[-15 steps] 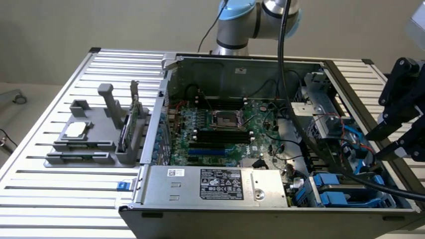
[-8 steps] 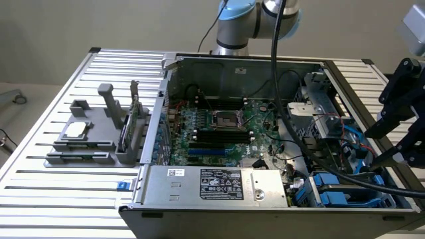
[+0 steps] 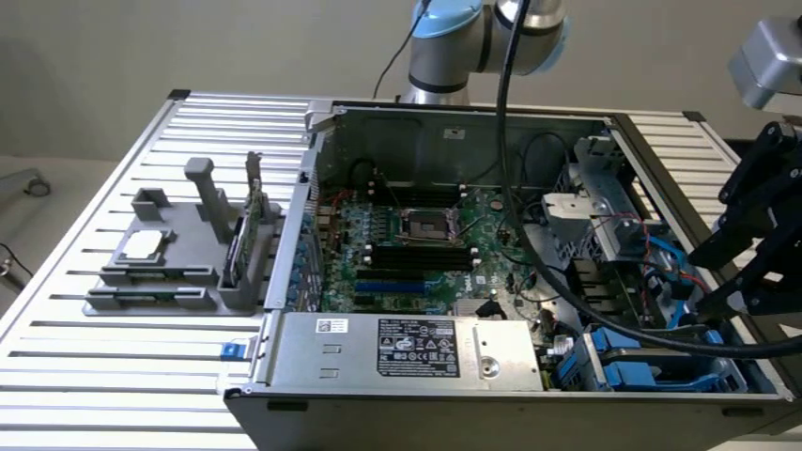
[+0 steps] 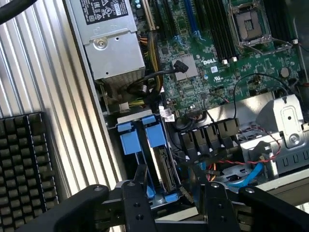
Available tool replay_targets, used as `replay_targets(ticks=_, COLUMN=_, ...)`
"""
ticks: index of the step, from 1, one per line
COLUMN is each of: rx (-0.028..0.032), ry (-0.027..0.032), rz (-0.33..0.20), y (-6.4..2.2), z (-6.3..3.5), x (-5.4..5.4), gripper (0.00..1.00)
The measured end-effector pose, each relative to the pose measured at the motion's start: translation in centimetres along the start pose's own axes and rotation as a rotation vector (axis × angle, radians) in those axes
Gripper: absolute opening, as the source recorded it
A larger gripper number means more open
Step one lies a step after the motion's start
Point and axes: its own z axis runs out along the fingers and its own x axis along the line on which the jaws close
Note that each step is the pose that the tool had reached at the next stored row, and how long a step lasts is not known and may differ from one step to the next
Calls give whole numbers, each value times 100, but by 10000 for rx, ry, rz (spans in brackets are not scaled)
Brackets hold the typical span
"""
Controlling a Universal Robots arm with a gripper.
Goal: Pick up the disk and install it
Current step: 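Insert the first disk wire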
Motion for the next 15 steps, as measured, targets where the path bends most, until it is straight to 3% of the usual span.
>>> replay_targets(ticks=15, rx=225, ry=-189, rz=2703, y=-10, z=150, x=12, gripper=49)
